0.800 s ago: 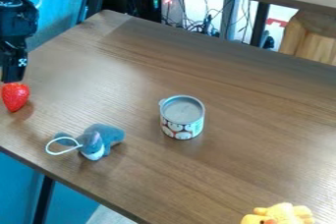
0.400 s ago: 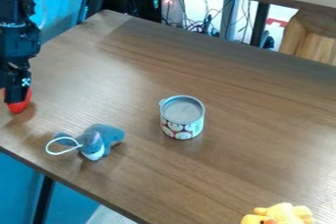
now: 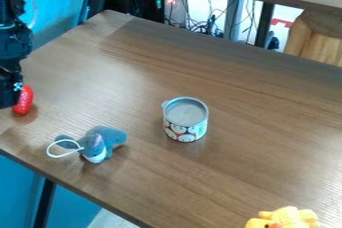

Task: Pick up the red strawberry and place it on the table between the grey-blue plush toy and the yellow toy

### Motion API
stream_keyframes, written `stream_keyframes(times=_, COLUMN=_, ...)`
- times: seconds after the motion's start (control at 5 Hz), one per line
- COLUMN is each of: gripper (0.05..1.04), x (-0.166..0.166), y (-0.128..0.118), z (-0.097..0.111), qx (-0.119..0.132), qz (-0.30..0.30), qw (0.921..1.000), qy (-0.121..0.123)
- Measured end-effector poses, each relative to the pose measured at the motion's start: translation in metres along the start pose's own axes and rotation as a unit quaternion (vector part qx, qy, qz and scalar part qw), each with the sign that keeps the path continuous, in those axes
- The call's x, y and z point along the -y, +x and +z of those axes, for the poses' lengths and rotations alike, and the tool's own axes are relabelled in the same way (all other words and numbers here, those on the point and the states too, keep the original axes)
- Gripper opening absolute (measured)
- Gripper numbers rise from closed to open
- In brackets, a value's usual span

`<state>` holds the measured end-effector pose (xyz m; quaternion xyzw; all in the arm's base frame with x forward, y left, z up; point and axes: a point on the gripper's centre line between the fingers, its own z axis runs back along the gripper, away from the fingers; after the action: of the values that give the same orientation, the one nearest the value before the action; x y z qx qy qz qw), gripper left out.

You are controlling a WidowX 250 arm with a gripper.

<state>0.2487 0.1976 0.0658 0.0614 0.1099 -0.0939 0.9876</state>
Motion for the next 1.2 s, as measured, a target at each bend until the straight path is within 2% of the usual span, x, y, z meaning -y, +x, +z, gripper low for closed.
stream_keyframes(times=0.2, gripper=0.999, x=-0.003, y=-0.003, z=-0.015, qx=0.022, qz=0.053, qw=0.9981, qy=0.020)
stream_keyframes(times=0.4, gripper=0.999, x=0.006, y=0.003, z=-0.041, qx=0.095, qz=0.168, qw=0.9813, qy=-0.010)
stream_keyframes(times=0.6, gripper=0.999, x=0.011, y=0.008, z=-0.043, qx=0.142, qz=0.238, qw=0.9579, qy=-0.073)
stream_keyframes(times=0.8, gripper=0.999, x=0.020, y=0.014, z=-0.032, qx=0.181, qz=0.290, qw=0.9306, qy=-0.130)
stream_keyframes(times=1.0, gripper=0.999, x=0.019, y=0.018, z=-0.032, qx=0.192, qz=0.314, qw=0.9203, qy=-0.133)
stream_keyframes(times=1.2, gripper=0.999, x=0.013, y=0.023, z=-0.031, qx=0.200, qz=0.341, qw=0.9125, qy=-0.107)
